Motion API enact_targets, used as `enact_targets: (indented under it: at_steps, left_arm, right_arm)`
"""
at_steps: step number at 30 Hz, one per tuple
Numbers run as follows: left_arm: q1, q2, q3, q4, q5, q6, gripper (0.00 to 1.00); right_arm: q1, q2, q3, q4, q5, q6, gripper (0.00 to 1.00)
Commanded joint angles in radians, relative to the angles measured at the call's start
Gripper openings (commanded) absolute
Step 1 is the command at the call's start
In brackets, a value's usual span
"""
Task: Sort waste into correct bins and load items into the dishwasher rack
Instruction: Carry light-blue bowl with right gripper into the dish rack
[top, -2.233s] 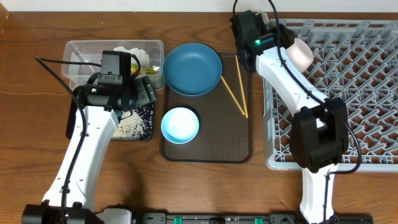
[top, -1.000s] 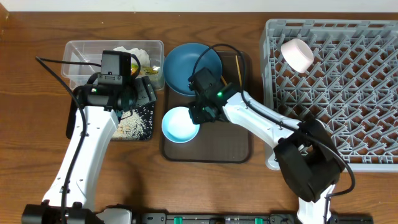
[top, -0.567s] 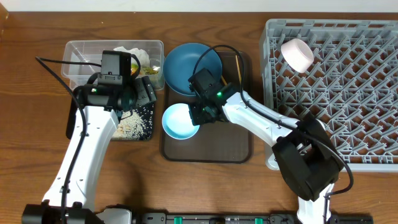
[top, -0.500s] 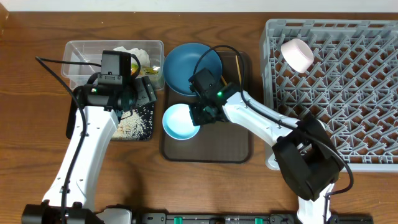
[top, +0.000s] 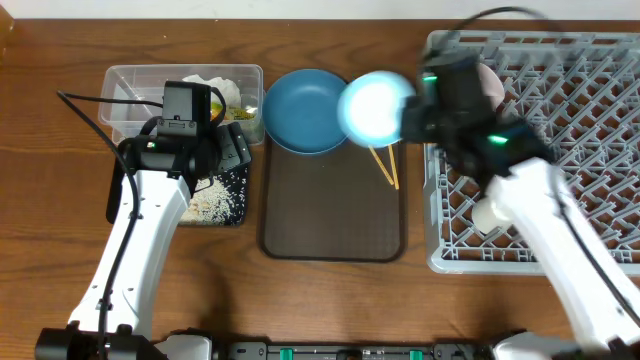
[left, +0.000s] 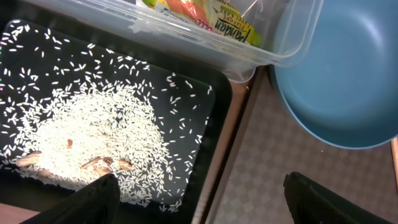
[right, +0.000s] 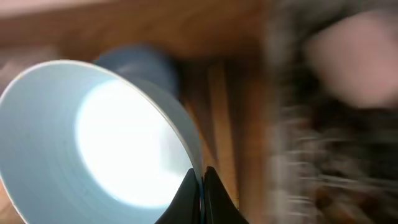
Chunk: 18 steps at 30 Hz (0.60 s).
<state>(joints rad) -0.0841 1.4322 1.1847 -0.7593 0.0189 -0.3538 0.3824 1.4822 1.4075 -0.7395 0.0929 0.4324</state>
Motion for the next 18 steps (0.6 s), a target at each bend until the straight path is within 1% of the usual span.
enact_targets:
  at_steps: [1,5,8,10,13,18]
  left_arm:
    - [0.003,-0.011,0.01,-0.003,-0.012,0.01,0.87]
    - [0.003,-0.011,0.01,-0.003,-0.012,0.01,0.87]
    - [0.003,-0.011,0.01,-0.003,-0.012,0.01,0.87]
    - [0.003,-0.011,0.01,-0.003,-0.012,0.01,0.87]
    - [0.003,-0.011,0.01,-0.003,-0.012,0.01,0.87]
    - [0.003,-0.011,0.01,-0.003,-0.012,0.01,0.87]
  right_arm:
    - [-0.069,-0.029,0.0,-0.045,0.295,-0.019,0.01]
    - [-0.128,-0.042,0.0,-0.102,0.638,-0.019,0.01]
    - [-0.137,-0.038,-0.001,-0.142,0.884,-0.02,0.01]
    - [-0.132,-0.031,-0.001,-0.142,0.985,-0.058,0.01]
    - [-0.128,-0.008,-0.001,-0.117,1.089,-0.175,0.01]
    - [-0.113,0.078,-0.001,-0.097,1.199,-0.365,0.01]
